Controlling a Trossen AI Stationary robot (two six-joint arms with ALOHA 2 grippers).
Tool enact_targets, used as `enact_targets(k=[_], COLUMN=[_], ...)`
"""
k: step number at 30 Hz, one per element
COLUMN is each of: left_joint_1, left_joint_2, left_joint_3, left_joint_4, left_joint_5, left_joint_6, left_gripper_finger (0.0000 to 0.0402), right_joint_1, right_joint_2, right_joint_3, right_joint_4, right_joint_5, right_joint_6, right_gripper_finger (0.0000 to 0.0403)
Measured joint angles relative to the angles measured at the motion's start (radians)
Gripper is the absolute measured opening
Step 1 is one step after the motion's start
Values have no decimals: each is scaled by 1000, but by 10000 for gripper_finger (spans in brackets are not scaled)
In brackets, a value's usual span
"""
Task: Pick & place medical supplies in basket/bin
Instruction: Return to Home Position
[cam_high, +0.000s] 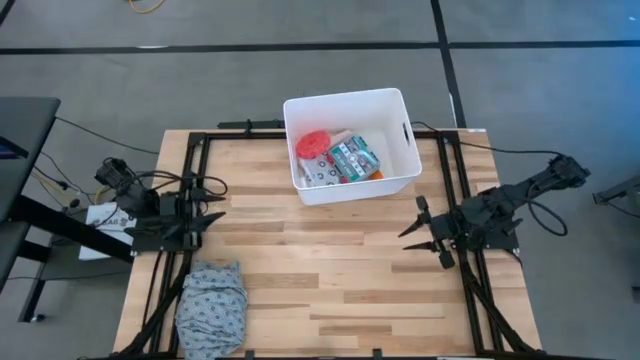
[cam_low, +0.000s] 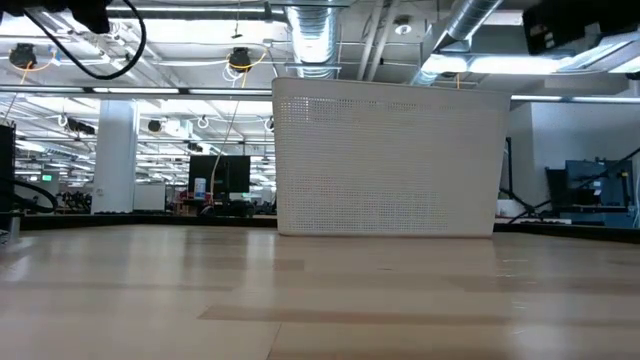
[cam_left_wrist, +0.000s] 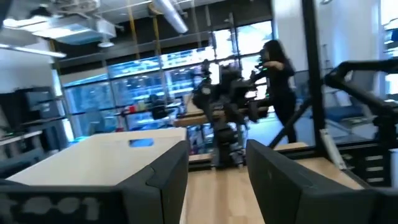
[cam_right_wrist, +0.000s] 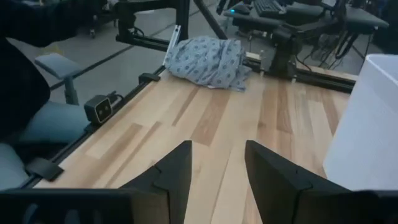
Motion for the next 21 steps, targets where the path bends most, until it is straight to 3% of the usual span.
enact_targets(k=[5, 16, 21], left_joint_1=[-2, 0, 2], left_joint_2=[0, 0, 2], left_joint_3=[-2, -256, -260], left_joint_4=[2, 322, 259], left_joint_5=[107, 68, 65], left_joint_6=[-48, -40, -122], left_gripper_finger=[151, 151, 151], right_joint_1=[-11, -44, -66], right_joint_2=[-58, -214, -261], right_joint_3=[-99, -330, -390], right_joint_4=[89, 374, 372], right_joint_5=[1, 1, 2], right_joint_6=[-31, -113, -60], right_gripper_finger=[140, 142, 139])
